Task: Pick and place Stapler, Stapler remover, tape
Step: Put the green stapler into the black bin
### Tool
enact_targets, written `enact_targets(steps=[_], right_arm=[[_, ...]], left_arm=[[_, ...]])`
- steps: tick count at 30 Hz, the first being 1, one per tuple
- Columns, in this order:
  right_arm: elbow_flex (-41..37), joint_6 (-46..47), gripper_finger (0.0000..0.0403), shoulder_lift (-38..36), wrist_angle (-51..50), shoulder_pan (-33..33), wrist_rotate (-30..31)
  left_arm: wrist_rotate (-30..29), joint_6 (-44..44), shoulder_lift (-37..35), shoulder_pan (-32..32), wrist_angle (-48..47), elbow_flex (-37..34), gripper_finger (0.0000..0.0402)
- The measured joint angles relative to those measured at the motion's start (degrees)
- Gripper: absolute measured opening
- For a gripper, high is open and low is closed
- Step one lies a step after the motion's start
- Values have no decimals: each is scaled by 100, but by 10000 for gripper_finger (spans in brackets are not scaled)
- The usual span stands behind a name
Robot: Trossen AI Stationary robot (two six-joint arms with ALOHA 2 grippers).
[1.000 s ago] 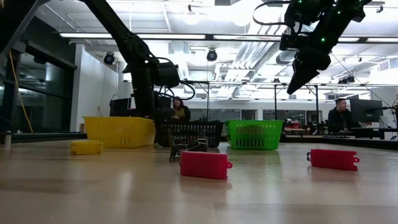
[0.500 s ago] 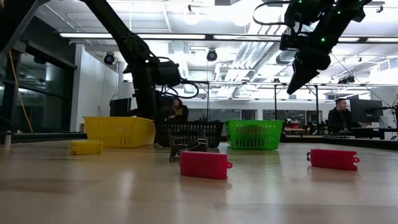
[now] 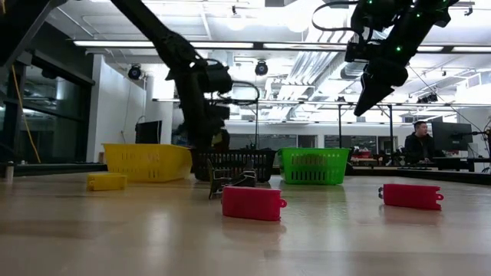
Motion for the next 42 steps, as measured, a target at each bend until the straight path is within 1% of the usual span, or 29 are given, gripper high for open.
enact_targets(steps=[2,9,13,16,27,37,42], right_arm=[[-2,-1,197,0,-2,1,0],[-4,0,197,0,-26,0,0],[-4,-1,197,0,-26,0,0],[-4,0,197,0,-26,2,0],[-4,-2,197,0,-24,0,0],[-4,0,197,0,-24,0,0],[-4,0,197,0,-25,1,0]], left_arm=[[2,198,0,-4,-279,237,65],[48,830,-11,-6,-1709,982,63],[128,1002,-14,-100,-2468,1178,63],[175,1045,-20,-212,-2864,1198,63],[275,1024,-22,-794,-3394,1200,63],[258,713,-28,-1277,-4268,1202,63],[115,559,-31,-1493,-4270,1202,71]])
